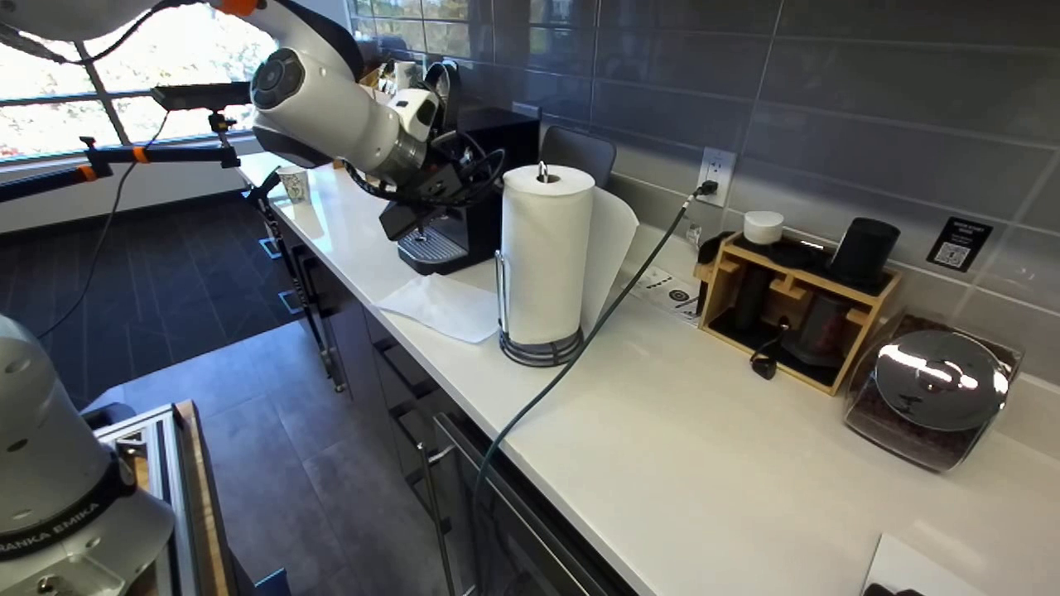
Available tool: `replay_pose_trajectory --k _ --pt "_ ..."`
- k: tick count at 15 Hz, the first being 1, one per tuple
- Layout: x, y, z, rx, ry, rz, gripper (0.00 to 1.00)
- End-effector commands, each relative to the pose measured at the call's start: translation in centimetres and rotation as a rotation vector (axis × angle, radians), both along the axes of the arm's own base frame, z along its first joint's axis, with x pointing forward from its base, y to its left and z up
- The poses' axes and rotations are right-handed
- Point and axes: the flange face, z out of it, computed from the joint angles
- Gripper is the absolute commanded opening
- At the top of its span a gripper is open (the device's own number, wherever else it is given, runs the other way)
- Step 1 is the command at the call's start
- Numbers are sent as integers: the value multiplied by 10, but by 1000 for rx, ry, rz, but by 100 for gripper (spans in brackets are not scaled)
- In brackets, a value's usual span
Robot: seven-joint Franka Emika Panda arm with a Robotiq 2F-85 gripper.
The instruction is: Move the paper towel to the left, then move the roll and holder to the right
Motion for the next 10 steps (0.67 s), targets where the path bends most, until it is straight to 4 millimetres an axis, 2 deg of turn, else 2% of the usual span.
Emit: replay_pose_trajectory --k 1,4,7,10 --pt "-8 -19 9 54 25 -4 100" --pt "-11 -19 47 97 0 32 100" --pt "-20 -8 99 124 -46 70 100" --pt "-18 -9 138 110 -84 22 100"
